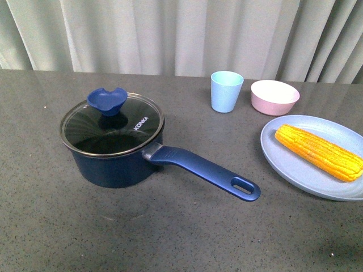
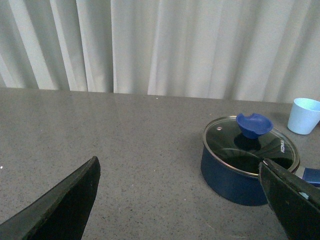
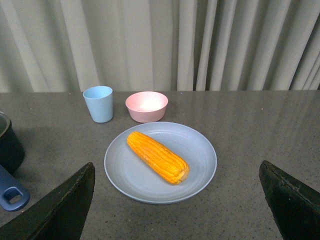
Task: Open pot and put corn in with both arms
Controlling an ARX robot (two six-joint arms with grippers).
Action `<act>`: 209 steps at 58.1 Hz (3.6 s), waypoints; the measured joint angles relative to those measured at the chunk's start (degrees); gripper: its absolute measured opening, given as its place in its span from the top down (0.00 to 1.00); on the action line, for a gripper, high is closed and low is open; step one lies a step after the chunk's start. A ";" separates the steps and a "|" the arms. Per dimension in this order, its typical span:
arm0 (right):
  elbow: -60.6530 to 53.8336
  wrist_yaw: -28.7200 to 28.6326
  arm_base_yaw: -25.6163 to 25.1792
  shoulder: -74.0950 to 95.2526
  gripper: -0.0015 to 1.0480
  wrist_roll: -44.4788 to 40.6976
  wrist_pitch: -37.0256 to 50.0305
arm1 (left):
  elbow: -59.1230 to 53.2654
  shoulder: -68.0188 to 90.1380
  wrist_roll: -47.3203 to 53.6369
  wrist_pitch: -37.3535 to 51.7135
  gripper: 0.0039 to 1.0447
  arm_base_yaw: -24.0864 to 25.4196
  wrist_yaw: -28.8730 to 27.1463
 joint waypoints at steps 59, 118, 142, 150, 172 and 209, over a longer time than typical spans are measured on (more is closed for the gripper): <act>0.00 0.00 0.00 0.00 0.09 0.00 0.00 | 9.68 34.56 0.98 5.57 0.08 2.01 14.78; 0.00 -0.02 0.00 0.00 0.09 0.00 0.00 | 33.29 99.30 0.09 43.95 0.08 -13.99 9.53; 0.00 -0.02 0.00 0.00 0.09 0.00 0.00 | 40.94 106.25 0.07 43.93 0.08 -13.94 9.14; 0.00 -0.02 0.00 0.00 0.09 0.00 0.00 | 43.17 107.62 0.09 43.50 0.08 -13.68 8.96; 0.00 -0.02 0.00 0.00 0.09 0.00 0.00 | 47.60 110.95 0.07 41.99 0.08 -14.93 7.65; 0.00 -0.02 0.00 0.00 0.09 0.00 0.00 | 52.06 113.87 0.74 39.17 0.29 -16.00 4.63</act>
